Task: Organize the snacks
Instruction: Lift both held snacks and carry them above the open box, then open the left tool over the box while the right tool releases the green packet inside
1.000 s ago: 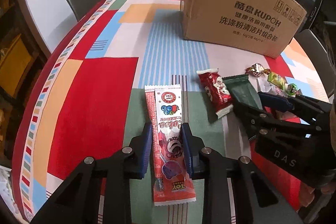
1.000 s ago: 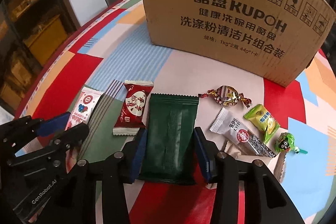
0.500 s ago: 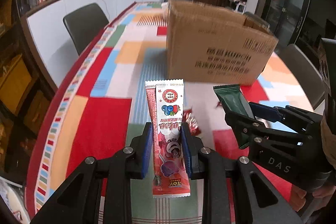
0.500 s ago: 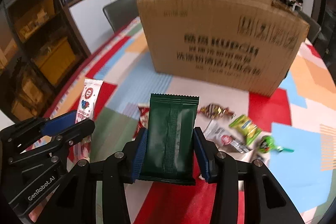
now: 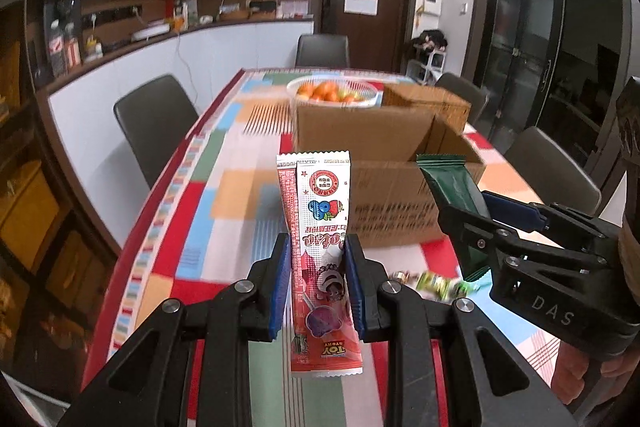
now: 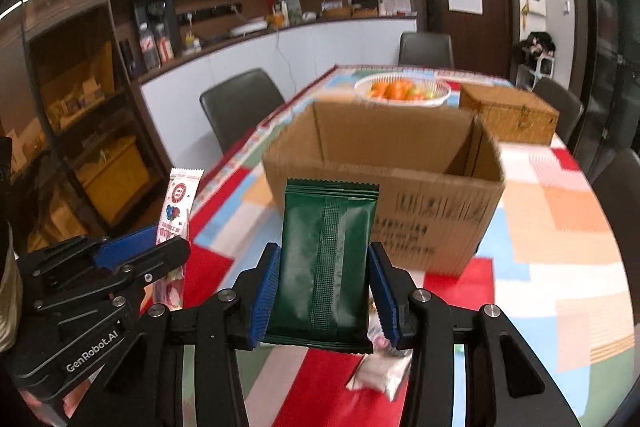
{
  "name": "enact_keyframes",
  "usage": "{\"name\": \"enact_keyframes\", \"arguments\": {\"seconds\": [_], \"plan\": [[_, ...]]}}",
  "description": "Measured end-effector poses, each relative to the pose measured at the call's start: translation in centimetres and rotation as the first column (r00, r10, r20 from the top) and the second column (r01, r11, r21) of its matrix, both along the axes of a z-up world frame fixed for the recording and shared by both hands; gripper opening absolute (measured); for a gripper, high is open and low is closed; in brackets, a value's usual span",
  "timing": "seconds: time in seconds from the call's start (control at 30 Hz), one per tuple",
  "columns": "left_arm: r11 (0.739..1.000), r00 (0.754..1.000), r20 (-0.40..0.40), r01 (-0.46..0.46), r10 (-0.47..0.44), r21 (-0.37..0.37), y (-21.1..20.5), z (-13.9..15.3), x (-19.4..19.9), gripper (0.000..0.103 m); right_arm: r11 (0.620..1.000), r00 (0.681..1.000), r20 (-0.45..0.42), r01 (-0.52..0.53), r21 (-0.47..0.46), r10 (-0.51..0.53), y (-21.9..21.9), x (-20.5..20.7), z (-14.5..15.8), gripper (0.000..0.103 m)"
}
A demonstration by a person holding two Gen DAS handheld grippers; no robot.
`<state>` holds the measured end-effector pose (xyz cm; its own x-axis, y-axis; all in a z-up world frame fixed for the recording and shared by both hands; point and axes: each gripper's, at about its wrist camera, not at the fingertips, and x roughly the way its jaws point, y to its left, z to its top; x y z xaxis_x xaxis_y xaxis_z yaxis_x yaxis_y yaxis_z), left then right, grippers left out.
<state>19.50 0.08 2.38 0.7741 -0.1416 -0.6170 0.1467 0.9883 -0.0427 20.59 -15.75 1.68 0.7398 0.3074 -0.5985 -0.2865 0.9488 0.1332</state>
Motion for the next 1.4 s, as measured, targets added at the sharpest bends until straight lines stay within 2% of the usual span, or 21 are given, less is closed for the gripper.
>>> {"name": "enact_keyframes", "arguments": {"seconds": [0.27, 0.57, 0.87, 1.27, 1.37, 1.4], "plan": [[1.0, 0.996, 0.089, 0.016, -0.017, 0.016, -1.1, 3.9, 2.3, 0.027, 0.999, 0.995, 0.093, 0.035, 0.012, -0.035, -0.9, 1.5, 4.0, 0.045], [0.998, 0.992, 0.122, 0.038, -0.043, 0.046, -2.4, 6.0, 6.5, 0.027, 0.998, 0.987, 0.143, 0.067, 0.006, -0.067, -1.9, 4.6, 7.0, 0.045], [0.996, 0.992, 0.092, 0.079, -0.083, 0.047, -3.8, 6.2, 11.8, 0.027, 0.997, 0.992, 0.1, 0.082, 0.005, -0.082, -3.0, 9.3, 7.1, 0.045], [0.994, 0.994, -0.008, 0.105, -0.105, 0.021, -5.9, 3.6, 18.1, 0.028, 0.993, 0.993, -0.002, 0.115, 0.003, -0.115, -4.1, 14.5, 4.4, 0.045], [0.995, 0.997, -0.036, 0.074, -0.071, 0.068, -6.3, 2.6, 19.1, 0.04, 0.992, 0.992, -0.018, 0.127, 0.006, -0.127, -4.3, 15.3, 3.8, 0.045], [0.994, 0.997, -0.035, 0.068, -0.066, 0.082, -6.0, 2.4, 19.1, 0.048, 0.991, 0.991, -0.016, 0.133, 0.01, -0.133, -4.5, 15.4, 3.6, 0.047]]}}
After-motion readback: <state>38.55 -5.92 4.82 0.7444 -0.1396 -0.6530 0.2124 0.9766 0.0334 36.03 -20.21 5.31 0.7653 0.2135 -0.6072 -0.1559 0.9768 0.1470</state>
